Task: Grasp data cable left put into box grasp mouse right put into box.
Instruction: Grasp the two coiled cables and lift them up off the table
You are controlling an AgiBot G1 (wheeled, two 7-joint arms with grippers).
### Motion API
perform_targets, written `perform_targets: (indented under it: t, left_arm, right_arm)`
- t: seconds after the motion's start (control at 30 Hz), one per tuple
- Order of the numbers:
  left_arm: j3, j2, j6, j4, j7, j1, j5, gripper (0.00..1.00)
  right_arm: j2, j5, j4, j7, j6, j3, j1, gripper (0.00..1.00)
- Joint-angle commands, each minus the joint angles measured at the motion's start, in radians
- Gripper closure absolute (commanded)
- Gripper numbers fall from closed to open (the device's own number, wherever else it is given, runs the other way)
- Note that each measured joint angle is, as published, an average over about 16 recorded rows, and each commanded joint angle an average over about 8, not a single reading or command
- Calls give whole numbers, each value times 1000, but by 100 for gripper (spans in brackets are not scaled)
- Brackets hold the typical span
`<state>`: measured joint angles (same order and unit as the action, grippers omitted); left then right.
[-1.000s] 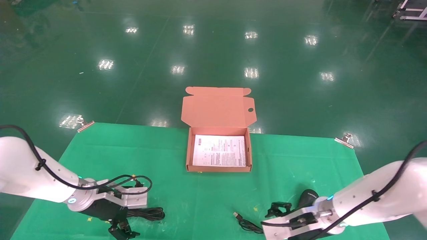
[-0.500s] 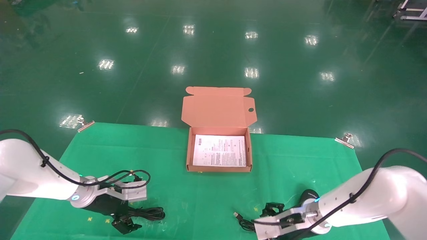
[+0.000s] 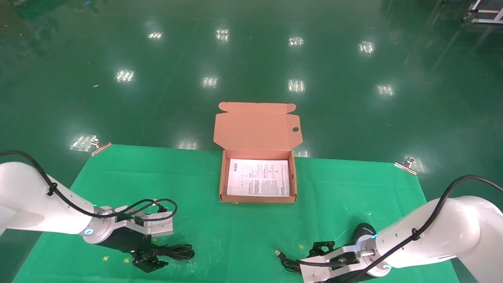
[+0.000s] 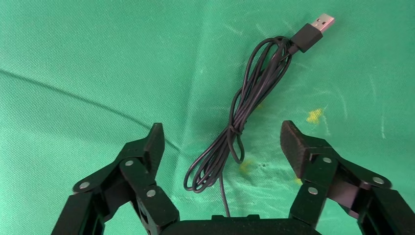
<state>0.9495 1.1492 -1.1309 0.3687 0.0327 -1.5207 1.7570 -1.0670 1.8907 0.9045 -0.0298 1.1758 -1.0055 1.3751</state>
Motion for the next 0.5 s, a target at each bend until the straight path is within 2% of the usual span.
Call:
perform_targets:
  t: [0.03,0.5]
  left_arm:
    - [0,-1,-1,3,-1,0,0,100]
    - [1,-4,-3,12,-4,1,2,100]
  right_arm:
    - [1,-2,2,-1,1,1,1,100]
    - [5,-8,7,-4,5,5,4,100]
